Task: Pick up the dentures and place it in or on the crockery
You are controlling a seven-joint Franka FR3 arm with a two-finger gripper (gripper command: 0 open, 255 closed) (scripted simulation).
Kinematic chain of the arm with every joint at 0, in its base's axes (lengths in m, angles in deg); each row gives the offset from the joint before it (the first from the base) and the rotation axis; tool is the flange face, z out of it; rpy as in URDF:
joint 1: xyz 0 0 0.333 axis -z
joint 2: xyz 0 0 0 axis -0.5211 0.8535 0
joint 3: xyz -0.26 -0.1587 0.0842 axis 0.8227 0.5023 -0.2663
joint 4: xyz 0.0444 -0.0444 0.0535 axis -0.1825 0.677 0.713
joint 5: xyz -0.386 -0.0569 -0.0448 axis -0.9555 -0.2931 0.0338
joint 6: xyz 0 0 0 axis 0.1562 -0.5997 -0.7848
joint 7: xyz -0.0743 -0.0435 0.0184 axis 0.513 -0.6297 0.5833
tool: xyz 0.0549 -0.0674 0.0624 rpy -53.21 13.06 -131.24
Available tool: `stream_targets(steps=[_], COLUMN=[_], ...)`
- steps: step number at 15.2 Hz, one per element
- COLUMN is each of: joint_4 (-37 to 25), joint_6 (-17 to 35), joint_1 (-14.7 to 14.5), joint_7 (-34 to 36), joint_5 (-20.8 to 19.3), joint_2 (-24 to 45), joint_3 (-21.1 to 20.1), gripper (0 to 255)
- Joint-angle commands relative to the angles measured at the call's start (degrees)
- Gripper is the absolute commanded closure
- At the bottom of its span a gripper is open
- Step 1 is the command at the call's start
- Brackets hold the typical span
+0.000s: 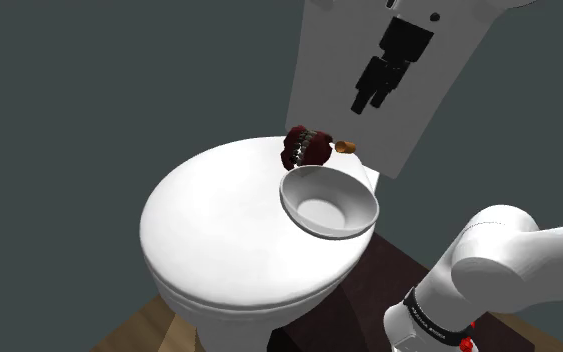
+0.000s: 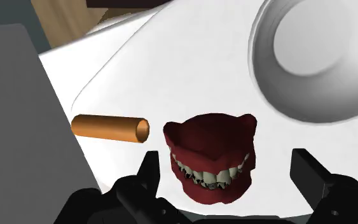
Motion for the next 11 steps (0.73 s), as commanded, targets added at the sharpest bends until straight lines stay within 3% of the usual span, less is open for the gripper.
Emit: stream_targets(steps=[1, 6, 11], joint_4=[0.0, -12.4, -19.5], joint_6=[0.0, -6.8, -10.4], joint_1=[0.0, -7.8, -12.9], joint_7=[0.0, -26.7, -49.0], joint_5=[0.0, -8.8, -17.8], joint_2=[0.0, 20.7, 35.2], joint_3=[0.0, 3.6, 2.3], gripper=[0, 0, 0])
